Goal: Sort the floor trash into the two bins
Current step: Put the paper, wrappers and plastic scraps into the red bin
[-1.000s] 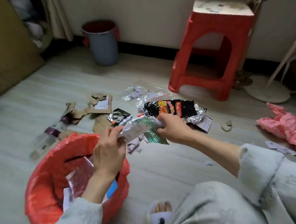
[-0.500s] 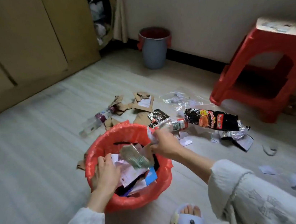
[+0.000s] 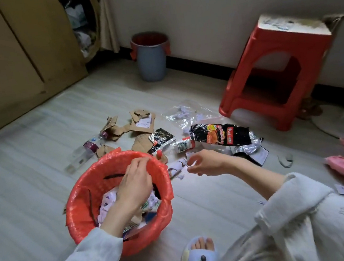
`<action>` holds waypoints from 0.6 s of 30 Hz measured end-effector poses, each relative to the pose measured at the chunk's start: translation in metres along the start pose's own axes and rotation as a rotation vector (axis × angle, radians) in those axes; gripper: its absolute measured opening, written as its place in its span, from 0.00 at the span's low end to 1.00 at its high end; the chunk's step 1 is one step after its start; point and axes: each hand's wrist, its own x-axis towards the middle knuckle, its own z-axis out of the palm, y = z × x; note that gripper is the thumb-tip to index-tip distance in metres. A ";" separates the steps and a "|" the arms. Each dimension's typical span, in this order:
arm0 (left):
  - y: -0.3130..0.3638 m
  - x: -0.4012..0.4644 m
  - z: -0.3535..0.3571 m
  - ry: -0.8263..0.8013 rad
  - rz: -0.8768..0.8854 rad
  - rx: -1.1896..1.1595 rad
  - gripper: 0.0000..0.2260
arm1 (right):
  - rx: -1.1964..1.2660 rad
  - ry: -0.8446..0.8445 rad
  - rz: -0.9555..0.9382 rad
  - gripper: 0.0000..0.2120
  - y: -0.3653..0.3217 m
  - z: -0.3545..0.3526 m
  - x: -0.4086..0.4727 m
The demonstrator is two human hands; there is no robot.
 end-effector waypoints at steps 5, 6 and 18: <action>0.048 0.032 0.069 -0.146 0.195 0.027 0.18 | 0.019 0.093 0.127 0.15 0.087 -0.017 -0.005; 0.054 0.038 0.087 -0.203 0.205 0.051 0.19 | 0.036 0.105 0.168 0.15 0.109 -0.015 -0.003; 0.038 0.070 0.291 -0.749 0.130 0.346 0.23 | 0.174 0.048 0.621 0.25 0.322 0.093 0.046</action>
